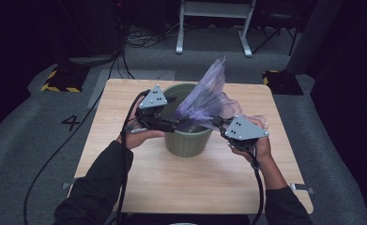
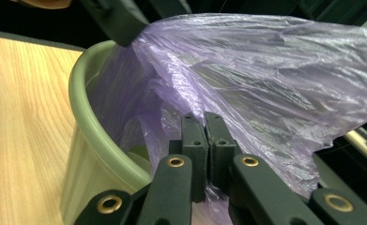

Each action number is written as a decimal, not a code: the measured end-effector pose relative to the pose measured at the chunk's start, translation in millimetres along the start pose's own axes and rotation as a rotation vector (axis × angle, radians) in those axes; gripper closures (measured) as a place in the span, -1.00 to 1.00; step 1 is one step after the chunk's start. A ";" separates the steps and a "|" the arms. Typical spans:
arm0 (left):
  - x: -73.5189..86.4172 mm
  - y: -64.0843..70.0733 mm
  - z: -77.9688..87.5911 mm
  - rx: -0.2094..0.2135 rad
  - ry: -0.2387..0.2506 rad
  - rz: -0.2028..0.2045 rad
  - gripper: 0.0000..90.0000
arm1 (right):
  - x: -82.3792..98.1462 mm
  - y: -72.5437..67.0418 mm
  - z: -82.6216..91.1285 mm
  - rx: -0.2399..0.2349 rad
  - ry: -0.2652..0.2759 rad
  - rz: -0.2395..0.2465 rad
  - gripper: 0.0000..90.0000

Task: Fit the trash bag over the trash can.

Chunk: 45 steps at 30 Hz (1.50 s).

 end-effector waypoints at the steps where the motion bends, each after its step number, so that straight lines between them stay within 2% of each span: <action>1: -2.5 -0.7 -2.7 0.008 -0.009 0.006 -0.50 | -0.8 -1.1 0.1 0.000 0.002 0.008 0.97; 2: -4.4 -1.1 -5.1 0.016 -0.012 0.009 -0.49 | -1.4 -2.2 0.1 0.002 0.002 0.017 0.97; 3: -5.6 -0.9 -7.6 0.018 -0.023 0.005 -0.35 | -1.8 -3.1 0.1 0.004 -0.002 0.025 0.96; 4: -6.0 -0.9 -9.9 0.008 -0.042 -0.006 -0.10 | -2.2 -3.9 0.1 0.005 -0.005 0.031 0.94; 6: -4.0 1.2 -12.1 0.025 -0.065 -0.044 0.27 | -2.1 -4.6 0.7 0.010 -0.004 0.030 0.92; 9: 2.2 5.6 -8.4 0.003 -0.060 -0.093 0.72 | 0.7 -6.0 3.3 0.005 0.005 0.007 0.89; 11: 7.1 8.8 -2.0 -0.008 -0.038 -0.111 0.88 | 4.3 -6.6 5.5 0.007 0.007 -0.010 0.88; 15: 19.2 13.9 14.6 -0.041 0.008 -0.128 0.93 | 11.1 -9.0 13.7 -0.006 0.036 -0.073 0.81; 17: 26.9 17.1 22.7 -0.065 0.029 -0.140 0.93 | 15.2 -14.5 18.0 -0.018 0.048 -0.085 0.81; 20: 40.3 23.9 30.5 -0.062 0.064 -0.138 0.93 | 21.8 -22.9 19.5 -0.034 0.054 -0.098 0.84; 23: 53.8 29.2 32.3 -0.077 0.072 -0.141 0.93 | 26.0 -29.1 18.0 -0.058 0.064 -0.122 0.86; 30: 74.4 32.2 36.1 -0.091 0.095 -0.116 0.92 | 26.4 -39.3 15.8 -0.074 0.071 -0.112 0.88; 32: 78.9 32.7 34.9 -0.108 0.081 -0.128 0.91 | 26.8 -41.6 14.6 -0.080 0.069 -0.113 0.87; 35: 84.1 32.5 30.6 -0.102 0.074 -0.116 0.91 | 28.8 -44.4 12.0 -0.088 0.065 -0.117 0.84; 36: 85.8 32.7 29.2 -0.099 0.072 -0.112 0.91 | 29.8 -45.0 11.4 -0.088 0.065 -0.119 0.77; 37: 86.8 32.9 28.6 -0.104 0.075 -0.116 0.91 | 30.9 -45.0 11.6 -0.084 0.066 -0.125 0.59; 39: 88.0 33.0 28.0 -0.104 0.069 -0.118 0.90 | 31.7 -42.9 15.2 -0.090 0.087 -0.142 0.42; 41: 88.6 32.5 27.2 -0.110 0.072 -0.119 0.90 | 30.8 -36.3 22.5 -0.093 0.110 -0.164 0.12; 45: 88.3 31.8 26.1 -0.105 0.073 -0.114 0.89 | 24.2 -17.9 38.0 -0.071 0.103 -0.183 -0.24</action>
Point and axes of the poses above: each handheld gripper's, and its own axes: z roughly backward along the jaws, x roughly out of its underside, y roughly to its right, the point moved 4 cm from there along -z, roughly forward along the jaws, and after that the axes turned 11 degrees about -y, right-handed, at the moved point
